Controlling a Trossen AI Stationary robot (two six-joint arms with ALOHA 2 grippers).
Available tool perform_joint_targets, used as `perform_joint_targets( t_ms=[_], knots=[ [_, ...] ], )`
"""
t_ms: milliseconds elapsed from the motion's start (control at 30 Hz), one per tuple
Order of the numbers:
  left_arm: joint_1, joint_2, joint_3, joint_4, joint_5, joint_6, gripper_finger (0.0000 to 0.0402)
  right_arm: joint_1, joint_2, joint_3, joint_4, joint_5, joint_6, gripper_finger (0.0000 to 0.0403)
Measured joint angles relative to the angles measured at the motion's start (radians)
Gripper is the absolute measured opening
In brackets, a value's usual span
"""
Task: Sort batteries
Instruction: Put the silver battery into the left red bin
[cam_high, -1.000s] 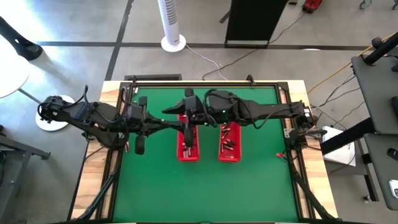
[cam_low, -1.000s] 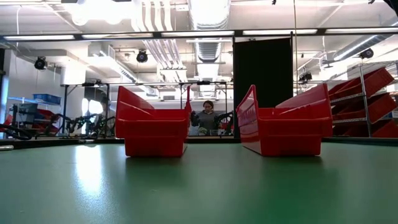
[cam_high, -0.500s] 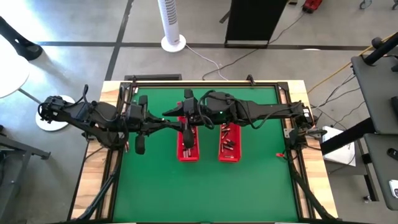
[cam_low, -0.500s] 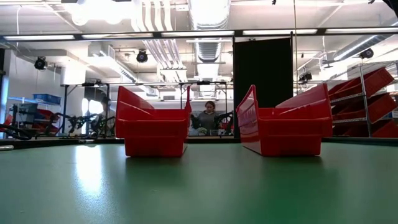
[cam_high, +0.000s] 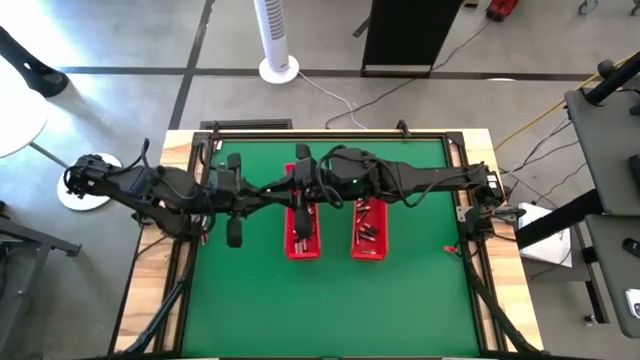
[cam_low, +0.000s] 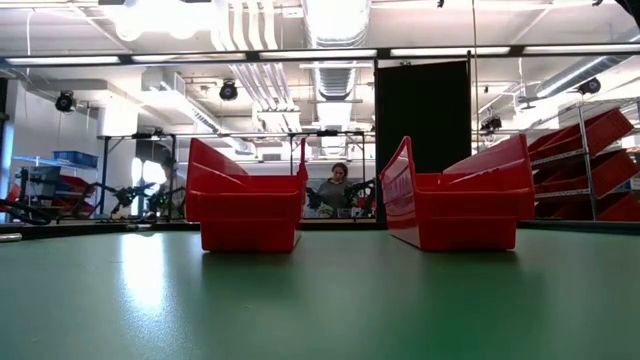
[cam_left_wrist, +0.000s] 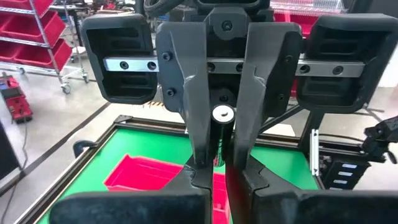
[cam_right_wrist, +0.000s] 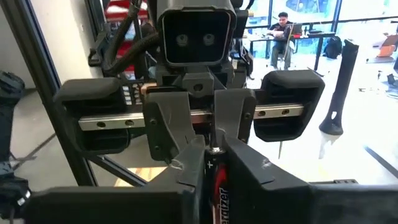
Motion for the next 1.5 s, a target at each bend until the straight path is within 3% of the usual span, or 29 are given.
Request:
perform_joint_targets(
  t_ms=[100,233,633,900,1133,1233,1333,1500],
  knots=[
    [-0.001,0.003,0.000,-0.004,-0.020,0.006,0.0001,0.000,0.001,0.000,-0.013,-0.003,-0.006,0.0026],
    [-0.001,0.000,0.006,-0.016,-0.029,0.018,0.0008,0.000,0.001,0.001,-0.044,-0.002,-0.003,0.0026],
    [-0.001,0.000,0.040,-0.004,-0.030,0.045,0.0002,0.000,0.001,0.059,-0.088,0.000,0.004,0.0060],
    [-0.001,-0.002,0.040,0.000,-0.030,0.043,0.0003,0.000,0.001,0.062,-0.098,-0.002,-0.033,0.0024],
    [-0.001,-0.008,0.043,-0.048,-0.065,0.020,0.0071,-0.001,-0.011,0.061,-0.143,-0.008,-0.044,0.0024],
    [-0.001,-0.014,0.091,-0.161,-0.092,-0.026,0.0112,-0.008,-0.025,0.060,-0.172,-0.013,-0.062,0.0024],
    [-0.001,-0.016,0.163,-0.400,-0.093,-0.123,0.0145,-0.023,-0.034,0.060,-0.208,-0.014,-0.069,0.0024],
    [-0.012,-0.044,0.234,-0.692,-0.092,-0.274,0.0167,-0.052,-0.020,0.060,-0.303,0.003,-0.061,0.0024]
  ],
)
